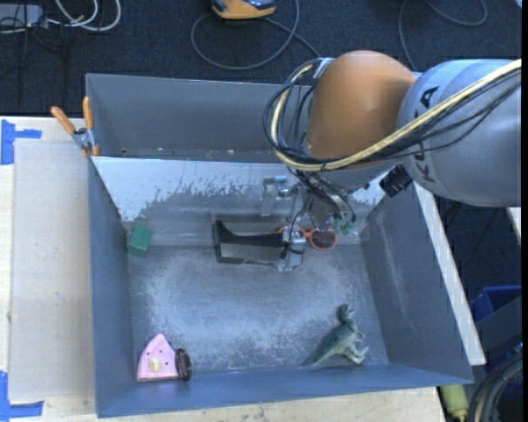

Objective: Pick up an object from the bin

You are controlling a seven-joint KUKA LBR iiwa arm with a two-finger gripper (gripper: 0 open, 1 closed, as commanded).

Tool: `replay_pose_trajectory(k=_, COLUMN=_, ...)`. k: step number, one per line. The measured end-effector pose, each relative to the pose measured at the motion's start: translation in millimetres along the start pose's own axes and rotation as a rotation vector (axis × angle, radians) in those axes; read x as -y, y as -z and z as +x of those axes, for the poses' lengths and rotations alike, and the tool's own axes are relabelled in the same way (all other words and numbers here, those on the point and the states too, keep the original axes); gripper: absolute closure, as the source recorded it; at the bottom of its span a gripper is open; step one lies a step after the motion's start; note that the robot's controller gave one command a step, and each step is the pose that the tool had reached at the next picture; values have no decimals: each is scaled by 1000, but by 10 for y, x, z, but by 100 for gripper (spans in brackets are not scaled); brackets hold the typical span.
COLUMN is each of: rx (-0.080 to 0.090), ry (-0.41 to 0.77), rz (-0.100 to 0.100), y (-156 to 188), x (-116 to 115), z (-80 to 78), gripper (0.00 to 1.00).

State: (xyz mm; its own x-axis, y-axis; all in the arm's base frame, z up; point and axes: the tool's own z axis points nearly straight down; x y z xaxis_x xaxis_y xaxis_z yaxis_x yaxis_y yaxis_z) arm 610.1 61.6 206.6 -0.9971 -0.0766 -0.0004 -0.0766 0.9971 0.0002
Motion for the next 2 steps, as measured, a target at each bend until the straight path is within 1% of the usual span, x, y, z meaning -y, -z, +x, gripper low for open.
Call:
replay_pose_trajectory(k=1, rx=-3, ry=0, rz=0, y=-415, x=-10, z=72, gripper=0)
replay_pose_trajectory(k=2, rx=-1, ry=-123, rz=-1, y=-416, x=55, z=6, gripper=0)
